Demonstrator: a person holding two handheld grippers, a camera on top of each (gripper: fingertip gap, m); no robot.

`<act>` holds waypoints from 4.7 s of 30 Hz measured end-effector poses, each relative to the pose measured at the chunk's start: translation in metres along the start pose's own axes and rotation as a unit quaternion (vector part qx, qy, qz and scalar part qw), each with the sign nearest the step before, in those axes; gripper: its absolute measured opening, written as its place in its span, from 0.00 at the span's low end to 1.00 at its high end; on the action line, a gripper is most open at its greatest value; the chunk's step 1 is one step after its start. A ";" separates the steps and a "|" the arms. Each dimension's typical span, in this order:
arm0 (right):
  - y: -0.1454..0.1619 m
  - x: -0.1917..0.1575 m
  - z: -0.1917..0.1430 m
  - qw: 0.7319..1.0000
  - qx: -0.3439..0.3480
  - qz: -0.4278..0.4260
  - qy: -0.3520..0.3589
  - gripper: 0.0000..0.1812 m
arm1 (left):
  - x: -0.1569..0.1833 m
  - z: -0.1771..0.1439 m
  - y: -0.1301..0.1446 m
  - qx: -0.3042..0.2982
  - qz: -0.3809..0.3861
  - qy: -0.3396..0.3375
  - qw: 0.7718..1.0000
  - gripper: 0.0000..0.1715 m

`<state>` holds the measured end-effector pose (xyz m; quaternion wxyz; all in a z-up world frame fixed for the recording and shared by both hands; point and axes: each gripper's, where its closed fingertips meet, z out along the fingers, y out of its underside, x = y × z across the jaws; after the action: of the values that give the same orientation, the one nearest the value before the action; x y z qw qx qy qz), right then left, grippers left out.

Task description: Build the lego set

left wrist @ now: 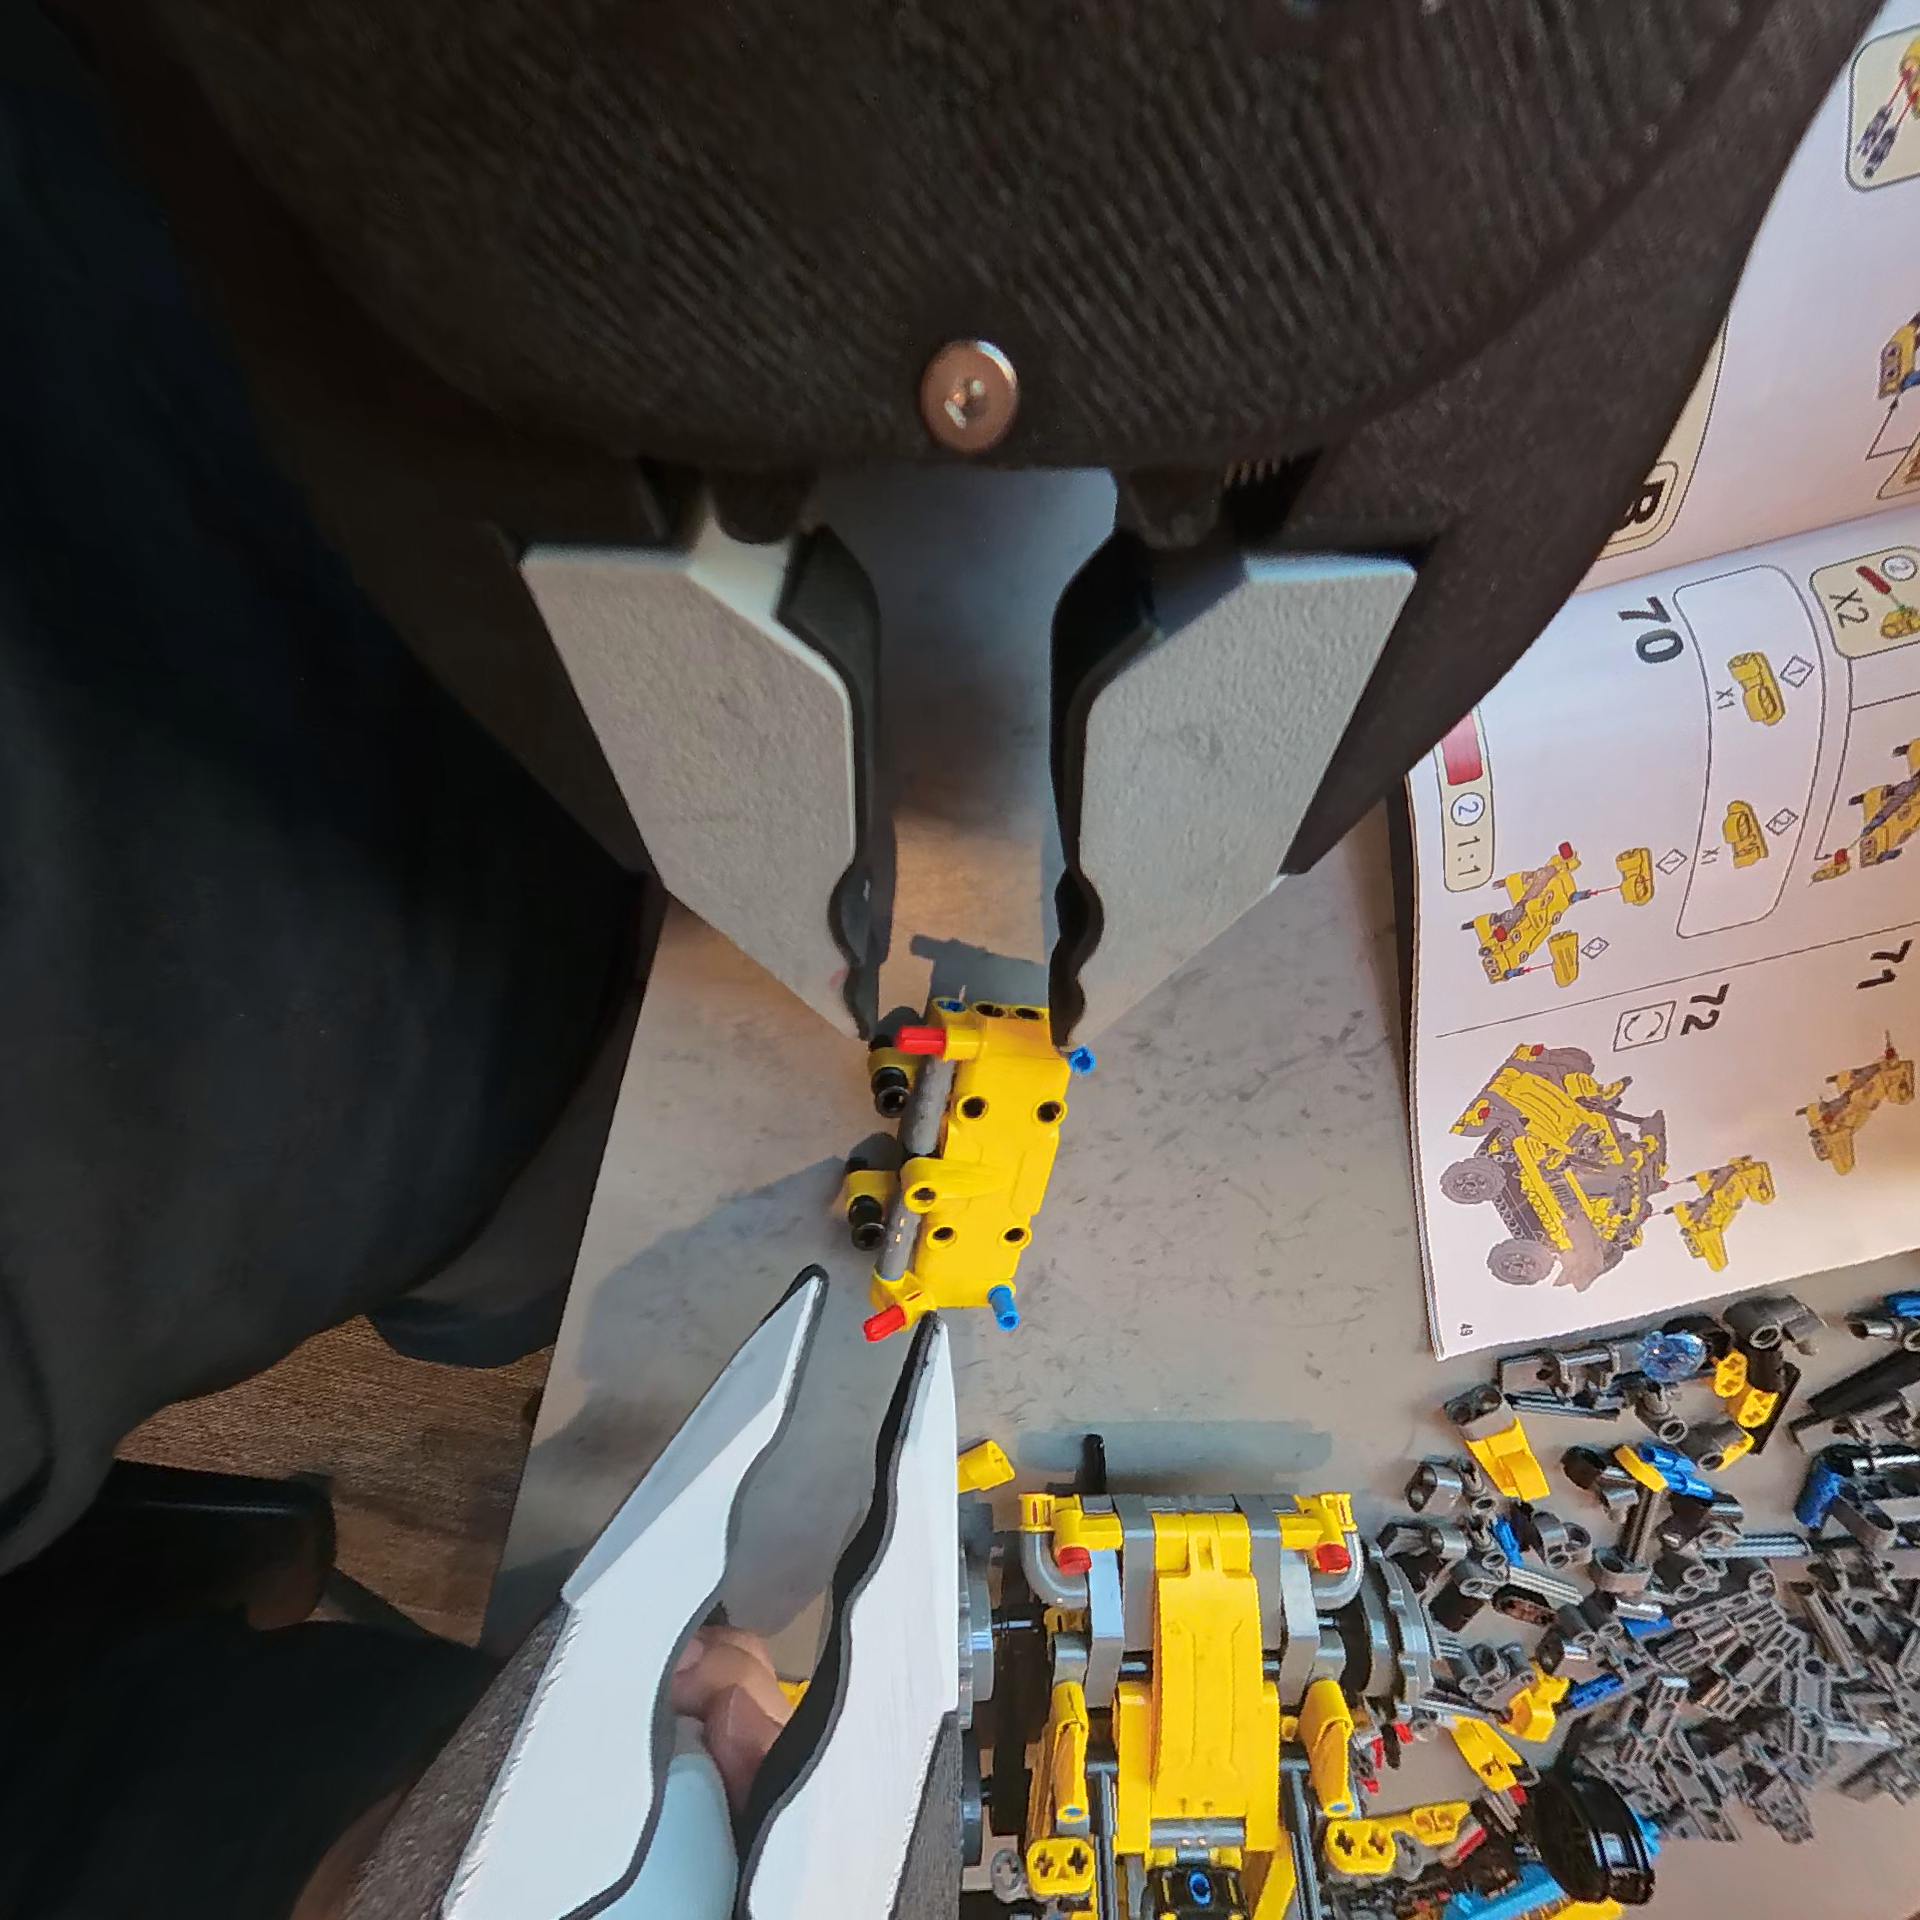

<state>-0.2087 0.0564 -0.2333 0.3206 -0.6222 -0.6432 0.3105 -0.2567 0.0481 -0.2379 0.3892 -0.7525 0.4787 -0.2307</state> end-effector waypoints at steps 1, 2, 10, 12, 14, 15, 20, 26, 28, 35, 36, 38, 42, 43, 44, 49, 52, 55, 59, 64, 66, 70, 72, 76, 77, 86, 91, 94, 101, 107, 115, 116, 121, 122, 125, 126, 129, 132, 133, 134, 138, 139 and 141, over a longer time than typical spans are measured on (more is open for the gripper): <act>0.000 0.000 0.000 1.000 -0.001 0.000 0.000 0.12 | 0.000 0.000 0.000 0.000 0.000 0.001 1.000 0.17; 0.000 0.000 0.000 1.000 -0.001 -0.001 0.000 0.12 | 0.000 0.000 0.000 0.000 -0.001 0.001 1.000 0.17; -0.005 -0.002 -0.001 1.000 0.009 -0.007 0.001 0.11 | 0.004 0.001 0.001 -0.005 0.016 0.005 1.000 0.14; -0.008 -0.002 -0.001 1.000 0.014 -0.004 -0.001 0.12 | 0.005 0.002 0.001 -0.006 0.022 0.003 1.000 0.12; -0.012 -0.003 0.002 1.000 0.020 -0.003 -0.003 0.13 | 0.005 0.002 0.000 -0.004 0.030 0.001 1.000 0.10; -0.014 -0.003 0.004 1.000 0.020 -0.004 -0.003 0.14 | 0.006 0.002 -0.001 -0.003 0.035 -0.001 0.999 0.09; -0.015 -0.003 0.017 0.999 -0.005 -0.038 0.004 0.15 | 0.008 0.004 0.000 -0.007 0.059 -0.011 0.998 0.08; -0.012 -0.004 0.025 0.997 -0.020 -0.067 0.015 0.14 | 0.009 0.003 -0.003 -0.001 0.086 -0.026 0.996 0.08; -0.013 -0.002 0.025 0.997 -0.020 -0.077 0.025 0.12 | 0.009 0.002 -0.006 0.011 0.114 -0.043 0.992 0.08; -0.010 -0.001 0.022 0.993 -0.022 -0.109 0.046 0.08 | 0.013 0.006 -0.005 0.001 0.228 -0.102 0.968 0.08; -0.010 -0.001 0.022 0.992 -0.021 -0.112 0.047 0.08 | 0.013 0.006 -0.005 0.000 0.235 -0.105 0.966 0.08; -0.009 -0.002 0.020 0.992 -0.018 -0.118 0.049 0.07 | 0.016 0.007 -0.005 0.004 0.237 -0.100 0.966 0.08; -0.008 -0.006 0.018 0.989 -0.014 -0.139 0.048 0.06 | 0.014 0.004 -0.010 0.021 0.200 -0.090 0.976 0.17; -0.007 -0.006 0.017 0.988 -0.013 -0.144 0.049 0.06 | 0.011 0.003 -0.011 0.024 0.179 -0.089 0.979 0.23; -0.007 -0.006 0.017 0.988 -0.012 -0.146 0.050 0.06 | 0.007 0.002 -0.012 0.024 0.157 -0.086 0.984 0.28; -0.006 -0.011 0.015 0.985 -0.007 -0.163 0.049 0.05 | 0.004 0.004 -0.003 -0.002 0.048 -0.023 0.999 0.32; -0.005 -0.012 0.012 0.984 -0.008 -0.169 0.048 0.04 | -0.001 -0.002 -0.004 0.013 0.006 0.003 1.000 0.27; -0.004 -0.010 0.007 0.988 -0.003 -0.145 0.047 0.04 | -0.008 0.001 0.003 -0.012 -0.060 0.033 0.998 0.27; -0.011 -0.012 0.001 0.997 0.019 -0.070 0.025 0.09 | 0.008 0.008 -0.001 -0.019 -0.106 0.105 0.989 0.27; -0.013 -0.010 0.007 0.999 0.017 -0.015 0.024 0.10 | 0.016 0.011 0.001 -0.031 -0.060 0.090 0.994 0.27; -0.007 -0.012 0.012 1.000 -0.004 -0.007 0.016 0.10 | 0.020 0.014 0.004 -0.042 -0.042 0.085 0.995 0.26; -0.004 -0.010 0.012 1.000 -0.012 -0.010 0.025 0.06 | 0.028 0.017 0.006 -0.053 -0.010 0.079 0.995 0.23; -0.004 -0.009 0.009 0.999 -0.005 -0.015 0.037 0.04 | 0.029 0.018 0.006 -0.054 -0.007 0.080 0.995 0.23; -0.004 -0.009 0.006 0.999 0.017 0.009 0.031 0.04 | 0.029 0.018 0.005 -0.054 -0.017 0.084 0.995 0.23; -0.004 -0.007 0.005 0.999 0.020 0.023 0.030 0.04 | 0.028 0.018 0.005 -0.053 -0.019 0.082 0.995 0.22; -0.009 0.000 -0.001 0.996 0.051 0.078 0.010 0.03 | 0.024 0.018 0.004 -0.047 -0.029 0.073 0.996 0.22; -0.004 0.004 0.001 0.996 0.032 0.078 0.019 0.03 | 0.025 0.018 0.005 -0.050 -0.036 0.081 0.995 0.21; -0.005 0.003 0.000 0.995 0.040 0.086 0.008 0.03 | 0.024 0.018 0.004 -0.046 -0.040 0.081 0.995 0.20; -0.013 0.009 -0.008 0.986 0.078 0.147 -0.016 0.03 | 0.016 0.016 0.001 -0.033 -0.046 0.056 0.997 0.22; -0.037 0.005 -0.021 0.970 0.143 0.185 -0.068 0.03 | -0.002 0.013 -0.019 0.019 0.022 -0.055 0.998 0.32; -0.061 -0.002 -0.038 0.934 0.224 0.231 -0.154 0.03 | 0.008 -0.007 -0.065 0.128 0.153 -0.151 0.968 0.12; -0.062 -0.003 -0.040 0.931 0.231 0.233 -0.162 0.03 | 0.010 -0.009 -0.068 0.134 0.162 -0.156 0.965 0.11; -0.066 -0.007 -0.045 0.925 0.242 0.232 -0.179 0.03 | 0.014 -0.020 -0.077 0.154 0.202 -0.188 0.949 0.10; -0.066 -0.008 -0.046 0.924 0.244 0.232 -0.180 0.03 | 0.015 -0.022 -0.079 0.157 0.206 -0.192 0.947 0.10; -0.069 -0.008 -0.051 0.920 0.257 0.232 -0.185 0.00 | 0.017 -0.024 -0.080 0.158 0.218 -0.197 0.943 0.09; -0.069 -0.007 -0.052 0.919 0.259 0.233 -0.185 0.00 | 0.018 -0.023 -0.079 0.158 0.220 -0.195 0.943 0.09; -0.068 -0.008 -0.051 0.924 0.253 0.224 -0.180 0.03 | 0.018 -0.022 -0.077 0.159 0.218 -0.191 0.944 0.09; -0.066 -0.011 -0.054 0.951 0.228 0.153 -0.143 0.14 | 0.017 -0.023 -0.077 0.163 0.204 -0.181 0.948 0.09; -0.065 -0.009 -0.054 0.964 0.212 0.116 -0.113 0.14 | 0.017 -0.023 -0.078 0.166 0.198 -0.175 0.950 0.09; -0.062 -0.005 -0.054 0.976 0.189 0.076 -0.073 0.14 | 0.018 -0.022 -0.078 0.169 0.188 -0.163 0.954 0.09; -0.061 -0.005 -0.050 0.991 0.102 -0.083 0.018 0.14 | 0.018 -0.015 -0.076 0.180 0.075 -0.075 0.978 0.09; -0.060 -0.008 -0.047 0.990 0.083 -0.110 0.022 0.14 | 0.016 -0.016 -0.077 0.186 0.043 -0.057 0.980 0.09; -0.058 0.000 -0.042 0.989 0.054 -0.126 0.050 0.13 | 0.015 -0.016 -0.077 0.192 -0.020 -0.009 0.981 0.09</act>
<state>-0.2099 0.0542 -0.1618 0.4222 -0.5327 -0.6819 0.2702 -0.2203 0.0472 -0.1671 0.5261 -0.6753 0.4069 -0.3187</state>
